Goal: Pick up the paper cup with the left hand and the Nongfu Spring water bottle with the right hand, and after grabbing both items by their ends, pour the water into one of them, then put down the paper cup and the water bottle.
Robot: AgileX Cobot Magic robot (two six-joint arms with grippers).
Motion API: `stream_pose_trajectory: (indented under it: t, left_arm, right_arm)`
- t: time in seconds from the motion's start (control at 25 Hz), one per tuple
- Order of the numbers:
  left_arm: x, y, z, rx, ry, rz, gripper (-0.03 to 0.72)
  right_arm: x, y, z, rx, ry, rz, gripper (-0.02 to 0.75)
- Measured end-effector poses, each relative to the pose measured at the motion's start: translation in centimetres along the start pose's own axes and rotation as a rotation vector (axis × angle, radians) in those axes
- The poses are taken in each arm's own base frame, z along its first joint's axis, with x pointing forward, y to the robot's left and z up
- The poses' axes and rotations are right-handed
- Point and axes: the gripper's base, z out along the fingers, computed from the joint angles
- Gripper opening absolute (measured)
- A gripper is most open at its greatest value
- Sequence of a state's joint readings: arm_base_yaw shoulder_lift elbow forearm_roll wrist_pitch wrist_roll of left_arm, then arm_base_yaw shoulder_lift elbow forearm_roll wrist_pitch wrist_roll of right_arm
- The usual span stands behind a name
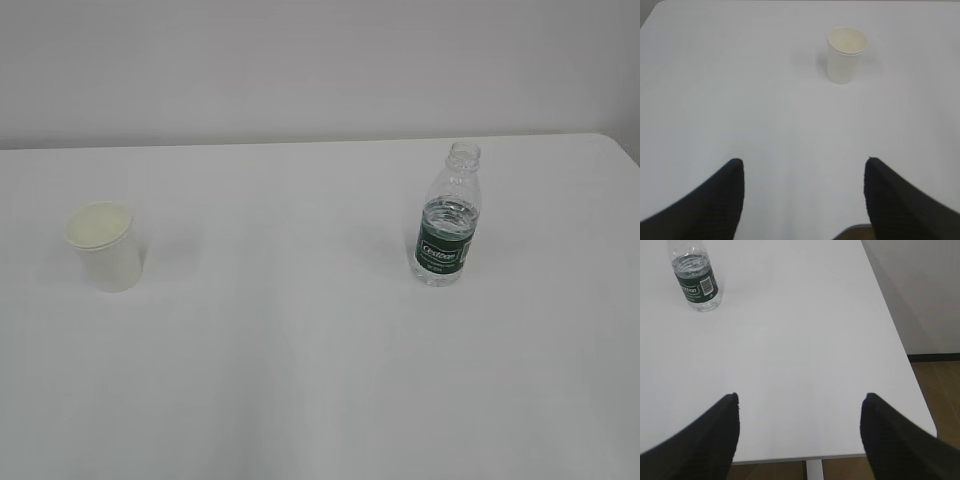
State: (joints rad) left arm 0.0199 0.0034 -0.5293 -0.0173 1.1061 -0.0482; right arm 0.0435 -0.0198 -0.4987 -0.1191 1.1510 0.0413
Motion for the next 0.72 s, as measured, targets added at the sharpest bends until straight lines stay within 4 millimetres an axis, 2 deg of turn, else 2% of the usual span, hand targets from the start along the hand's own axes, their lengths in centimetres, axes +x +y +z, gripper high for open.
stream_pose_trajectory:
  t: [0.56, 0.72]
  left_arm:
    - [0.0, 0.0, 0.0, 0.0, 0.0, 0.0, 0.523]
    - [-0.52, -0.21, -0.14, 0.021, -0.022, -0.01, 0.521]
  right_arm:
    - [-0.02, 0.0, 0.0, 0.0, -0.002, 0.0, 0.573]
    - [-0.4, -0.01, -0.22, -0.001, -0.036, 0.001, 0.573]
